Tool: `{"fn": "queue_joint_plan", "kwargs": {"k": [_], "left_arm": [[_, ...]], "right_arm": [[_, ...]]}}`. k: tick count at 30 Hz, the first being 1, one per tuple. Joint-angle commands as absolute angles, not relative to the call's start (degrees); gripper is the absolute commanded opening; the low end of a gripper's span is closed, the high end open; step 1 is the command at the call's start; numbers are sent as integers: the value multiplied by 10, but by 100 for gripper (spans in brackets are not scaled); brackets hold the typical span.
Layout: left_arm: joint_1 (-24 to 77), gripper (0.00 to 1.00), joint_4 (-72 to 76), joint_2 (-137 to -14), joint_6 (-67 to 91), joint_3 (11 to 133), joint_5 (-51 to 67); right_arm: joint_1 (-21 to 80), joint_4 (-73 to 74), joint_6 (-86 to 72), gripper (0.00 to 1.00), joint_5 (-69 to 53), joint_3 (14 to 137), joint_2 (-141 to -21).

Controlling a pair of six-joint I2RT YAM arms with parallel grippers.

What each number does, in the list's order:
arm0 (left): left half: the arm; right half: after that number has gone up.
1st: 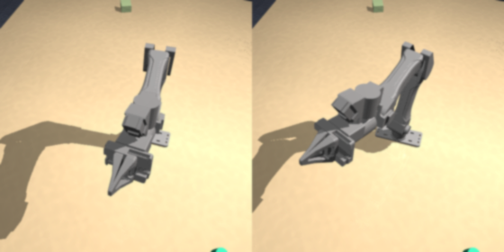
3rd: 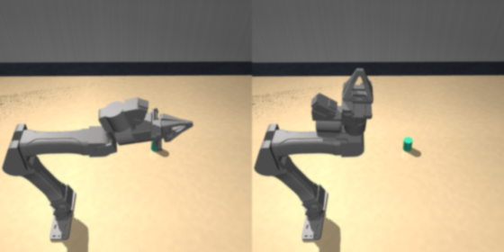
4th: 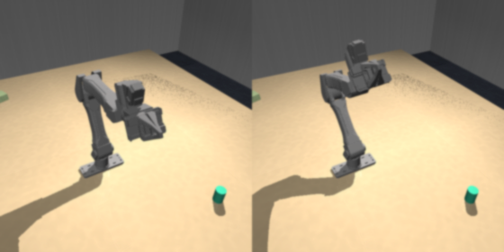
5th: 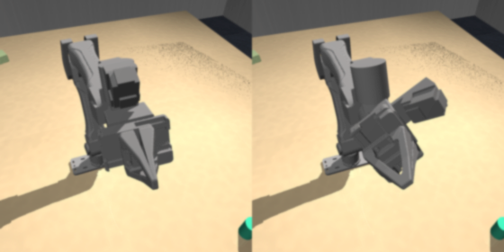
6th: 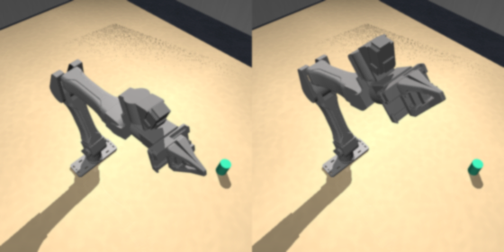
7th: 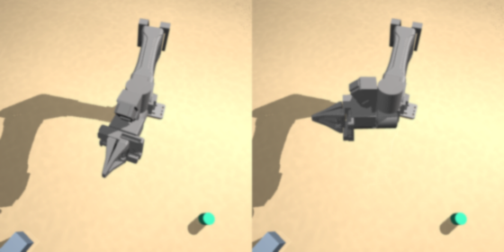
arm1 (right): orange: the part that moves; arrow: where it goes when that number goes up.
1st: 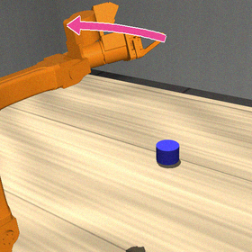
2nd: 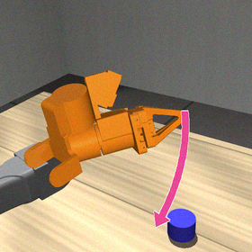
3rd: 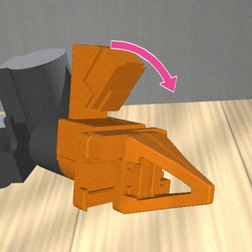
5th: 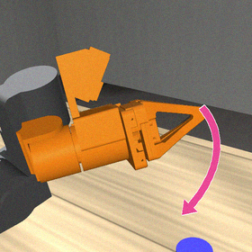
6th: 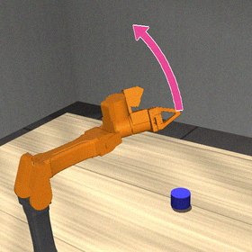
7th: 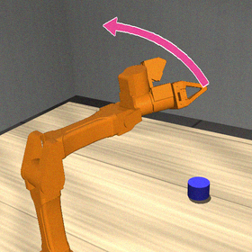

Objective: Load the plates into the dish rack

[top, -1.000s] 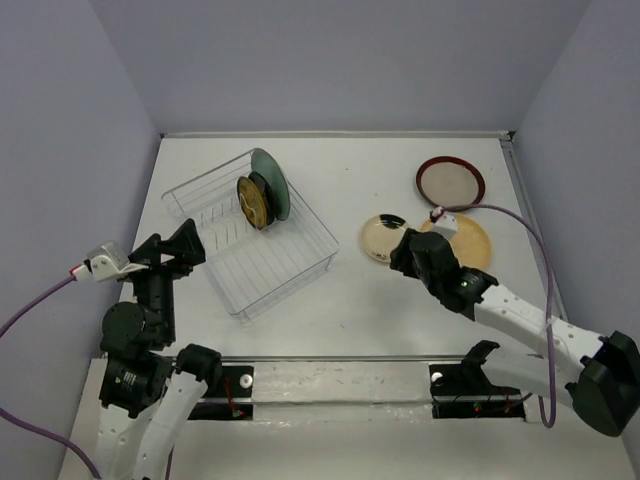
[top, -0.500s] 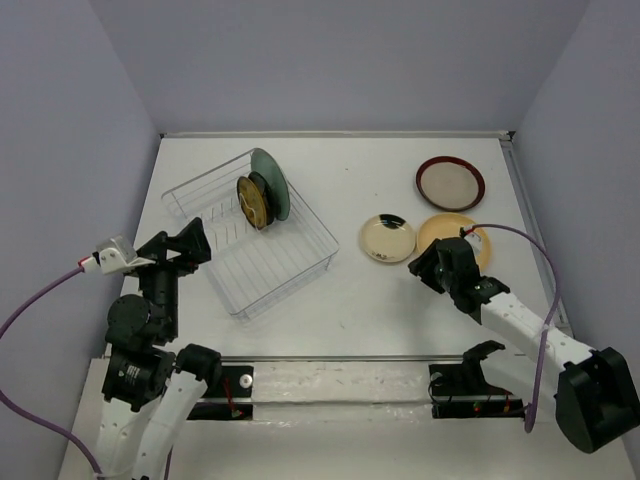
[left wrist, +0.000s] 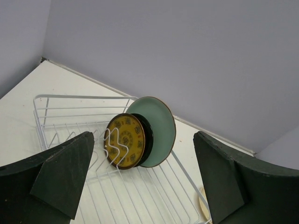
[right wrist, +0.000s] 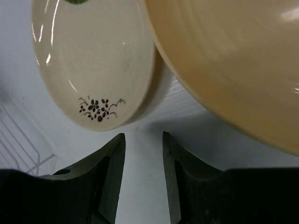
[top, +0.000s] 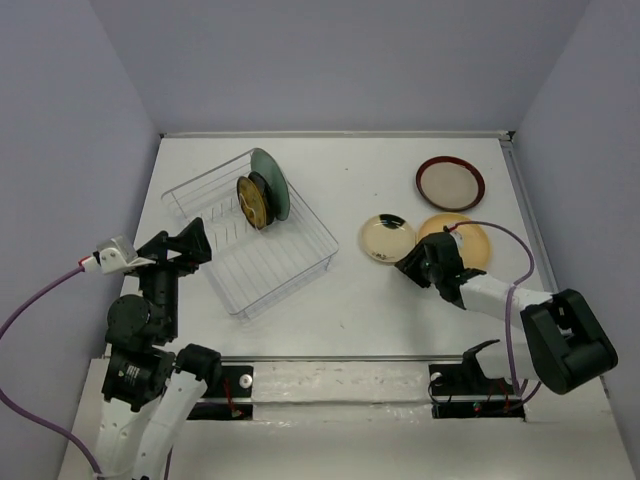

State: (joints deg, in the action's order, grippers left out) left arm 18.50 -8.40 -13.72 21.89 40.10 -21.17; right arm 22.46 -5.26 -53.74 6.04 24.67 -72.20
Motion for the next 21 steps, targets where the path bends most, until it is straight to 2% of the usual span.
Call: {"fn": "queue_joint_plan", "kwargs": {"k": [1,6,9,11,15,17,18,21], "left_arm": [[180,99,-52,-147,209,401,-211],[180,99,-51,-142,209,401,-212],[180,99,-51,-140,209,401,-211],[180,99,-51,-140,210,401,-210],[180,99,-52,-139,210,401,-209],[180,99,-51,-139,211,401,-208],[180,99,-51,-140,211,401,-208],[180,99,-51,-141,211,401,-207]], "right_arm": [[215,-152,-581,40,66,262,-767],[210,-171,-594,30,96,275,-805],[210,-183,-601,29,102,272,-805],[210,-183,-596,31,97,274,-806],[210,-182,-595,46,90,265,-796],[210,-185,-591,49,91,258,-786],[210,-186,-586,48,92,255,-782],[210,-202,-577,38,91,246,-774]]}}
